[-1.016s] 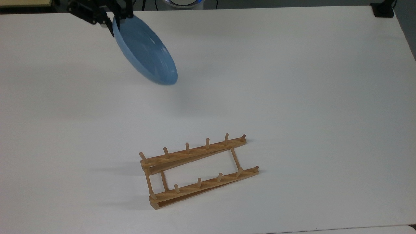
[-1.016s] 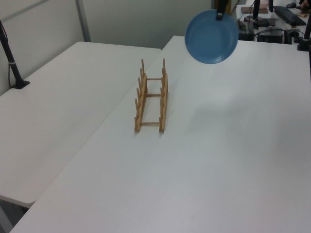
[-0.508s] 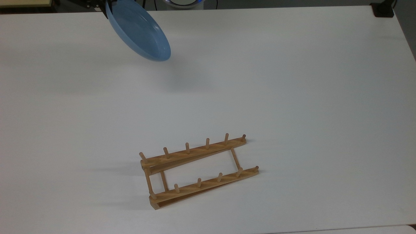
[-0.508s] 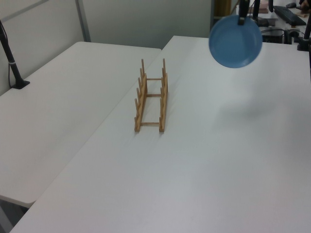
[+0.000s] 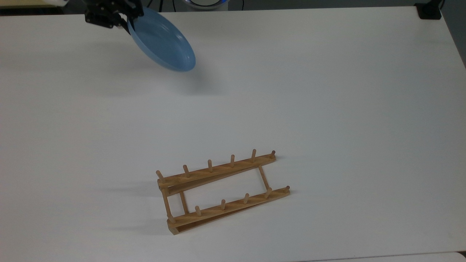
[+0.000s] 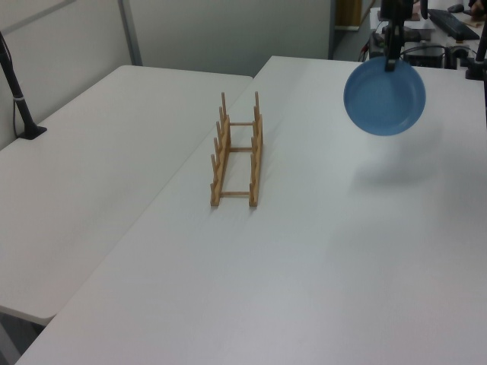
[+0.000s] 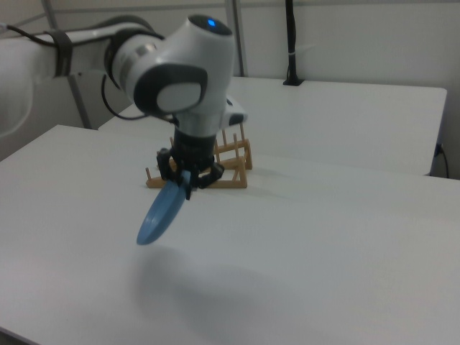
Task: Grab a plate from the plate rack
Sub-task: 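Carry the plate away from the rack and lower it flat onto the table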
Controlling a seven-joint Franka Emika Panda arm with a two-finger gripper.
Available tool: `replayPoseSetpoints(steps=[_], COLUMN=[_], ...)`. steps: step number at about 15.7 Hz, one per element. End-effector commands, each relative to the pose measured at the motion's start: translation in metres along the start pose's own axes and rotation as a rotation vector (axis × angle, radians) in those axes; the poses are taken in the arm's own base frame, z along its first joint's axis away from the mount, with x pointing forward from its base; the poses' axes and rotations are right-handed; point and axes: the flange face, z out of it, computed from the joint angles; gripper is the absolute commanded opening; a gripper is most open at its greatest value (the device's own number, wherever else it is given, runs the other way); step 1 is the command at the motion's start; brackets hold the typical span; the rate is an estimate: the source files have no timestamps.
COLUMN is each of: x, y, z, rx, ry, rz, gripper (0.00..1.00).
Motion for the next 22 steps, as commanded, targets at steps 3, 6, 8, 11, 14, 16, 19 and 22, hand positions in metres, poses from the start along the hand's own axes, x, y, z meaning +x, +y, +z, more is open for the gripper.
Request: replayPoseSetpoints(steps=[3, 6, 8, 11, 14, 16, 19, 22], x=[-0.016, -0.014, -0.014, -0.014, -0.017, -0.024, -0.026, -0.027], y=[0.022, 0.026, 0.028, 0.029, 0.033, 0.037, 0.041, 0.046], z=[0.050, 0.063, 0.066, 0.076, 0.087, 0.109, 0.129, 0.147], rx=[-0.012, 0.007, 0.009, 0.058, 0.113, 0.124, 0.144, 0.161], ry=[0.099, 0.118, 0.118, 0.144, 0.194, 0.194, 0.191, 0.196], rz=[-0.030, -0.021, -0.018, 0.013, 0.072, 0.106, 0.139, 0.174], gripper=[0.00, 0.00, 0.00, 0.00, 0.00, 0.00, 0.00, 0.00])
